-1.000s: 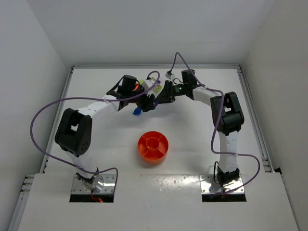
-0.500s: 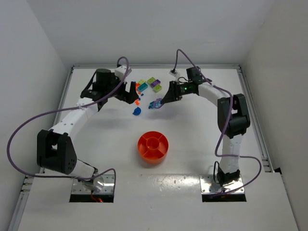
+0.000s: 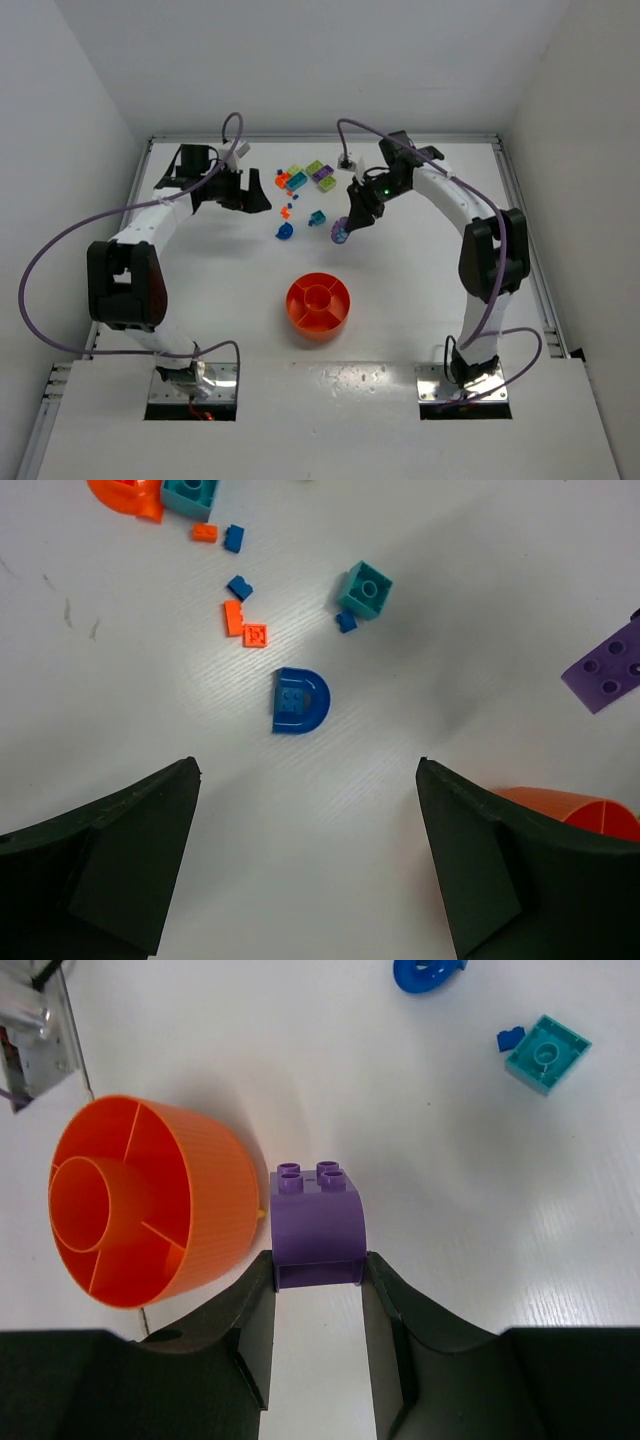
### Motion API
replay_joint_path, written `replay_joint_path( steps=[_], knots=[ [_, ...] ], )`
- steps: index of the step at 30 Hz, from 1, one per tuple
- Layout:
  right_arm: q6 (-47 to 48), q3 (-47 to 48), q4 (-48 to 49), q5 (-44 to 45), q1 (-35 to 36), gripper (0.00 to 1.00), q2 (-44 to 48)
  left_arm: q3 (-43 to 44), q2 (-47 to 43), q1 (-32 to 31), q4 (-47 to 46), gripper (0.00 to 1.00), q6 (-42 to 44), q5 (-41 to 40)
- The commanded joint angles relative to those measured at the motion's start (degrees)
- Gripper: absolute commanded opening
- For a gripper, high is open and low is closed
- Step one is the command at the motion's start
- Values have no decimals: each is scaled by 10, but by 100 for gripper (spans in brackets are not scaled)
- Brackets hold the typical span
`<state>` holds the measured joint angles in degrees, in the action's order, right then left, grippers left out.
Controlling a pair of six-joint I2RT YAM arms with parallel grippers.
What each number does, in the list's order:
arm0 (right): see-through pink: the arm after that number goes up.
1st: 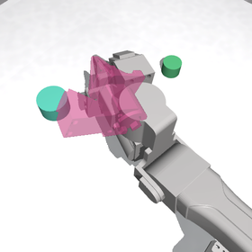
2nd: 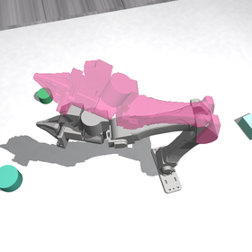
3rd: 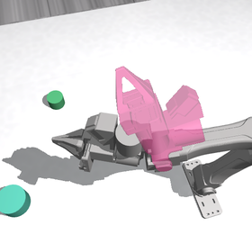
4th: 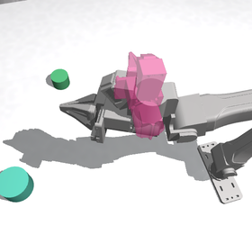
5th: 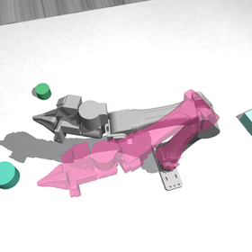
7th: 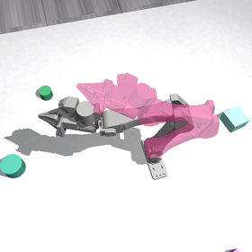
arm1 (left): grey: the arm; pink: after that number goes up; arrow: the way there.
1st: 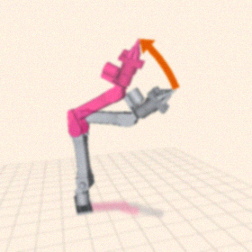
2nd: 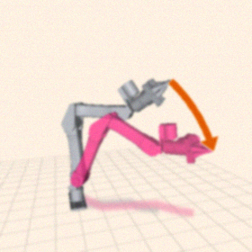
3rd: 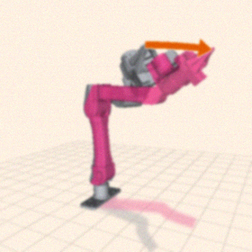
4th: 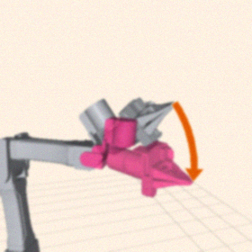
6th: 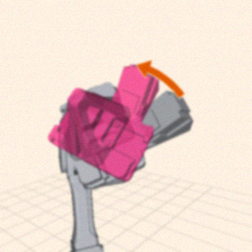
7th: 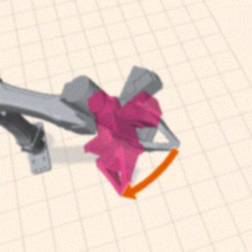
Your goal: Sort the legos into containers by color
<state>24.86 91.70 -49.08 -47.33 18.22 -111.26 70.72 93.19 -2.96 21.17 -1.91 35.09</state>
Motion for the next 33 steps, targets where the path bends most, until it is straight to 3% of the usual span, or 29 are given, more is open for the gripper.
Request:
replay_joint_path(
  steps=[1, 10, 18, 33],
  knots=[
    [48, 14, -22, 33, 32, 0, 59, 7, -1, 15, -4, 95, 20, 73],
    [79, 31, -80, 115, 114, 0, 74, 19, 24, 15, -4, 88, 23, 79],
    [99, -23, -53, 145, 162, 0, 113, 8, 24, 15, -4, 88, 45, 74],
    [127, -5, -59, 190, 225, 0, 96, -2, 35, 20, -4, 88, 56, 74]
  ],
)
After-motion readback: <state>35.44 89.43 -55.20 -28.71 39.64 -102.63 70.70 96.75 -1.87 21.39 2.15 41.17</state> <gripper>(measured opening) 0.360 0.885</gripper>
